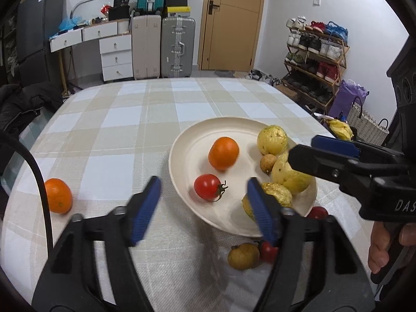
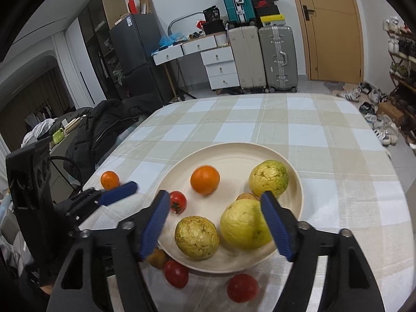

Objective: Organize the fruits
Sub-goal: 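Withdraw both open tools from the plate toward the remaining fruits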

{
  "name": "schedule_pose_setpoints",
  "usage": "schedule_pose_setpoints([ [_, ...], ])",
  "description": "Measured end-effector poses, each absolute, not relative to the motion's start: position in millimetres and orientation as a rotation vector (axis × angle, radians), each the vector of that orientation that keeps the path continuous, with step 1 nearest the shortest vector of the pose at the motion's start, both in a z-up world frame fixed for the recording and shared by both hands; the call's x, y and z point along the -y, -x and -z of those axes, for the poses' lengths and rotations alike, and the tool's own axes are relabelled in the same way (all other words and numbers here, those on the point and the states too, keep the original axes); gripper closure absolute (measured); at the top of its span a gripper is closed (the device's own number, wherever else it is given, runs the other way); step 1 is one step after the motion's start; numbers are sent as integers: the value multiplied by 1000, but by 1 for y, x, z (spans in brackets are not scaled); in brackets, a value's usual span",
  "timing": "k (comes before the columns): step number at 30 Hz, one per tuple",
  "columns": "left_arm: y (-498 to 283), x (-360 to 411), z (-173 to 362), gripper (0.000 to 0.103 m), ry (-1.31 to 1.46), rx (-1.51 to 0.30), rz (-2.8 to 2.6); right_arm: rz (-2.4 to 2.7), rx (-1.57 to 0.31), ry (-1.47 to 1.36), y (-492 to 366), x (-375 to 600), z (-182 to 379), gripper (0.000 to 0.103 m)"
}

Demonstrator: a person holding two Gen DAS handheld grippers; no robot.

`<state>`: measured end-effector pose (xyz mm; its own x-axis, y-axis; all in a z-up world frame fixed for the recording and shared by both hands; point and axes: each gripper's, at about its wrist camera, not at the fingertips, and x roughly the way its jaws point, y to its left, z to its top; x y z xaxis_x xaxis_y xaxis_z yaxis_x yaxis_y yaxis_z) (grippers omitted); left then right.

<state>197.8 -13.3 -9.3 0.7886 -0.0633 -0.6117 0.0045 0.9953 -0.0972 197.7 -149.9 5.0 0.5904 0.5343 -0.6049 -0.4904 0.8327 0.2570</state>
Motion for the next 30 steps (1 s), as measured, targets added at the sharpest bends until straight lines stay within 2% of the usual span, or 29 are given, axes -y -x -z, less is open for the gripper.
schedule_pose_setpoints([
  [2, -186, 9, 3, 14, 98, -630, 26, -574, -697, -54, -190, 154, -10, 9],
  [4, -176, 6, -2, 9, 101, -613, 25, -568, -680, -51, -183, 158, -13, 7],
  [6, -166, 4, -6, 1, 104, -597, 21, -562, -685, -61, -178, 164, -16, 1],
  [17, -125, 11, -11, 1, 78, -592, 27, -561, -706, -41, -153, 182, -13, 0],
  [30, -122, 28, -7, 1, -1, -621, 52, -523, -781, 23, -158, 194, 9, 0],
])
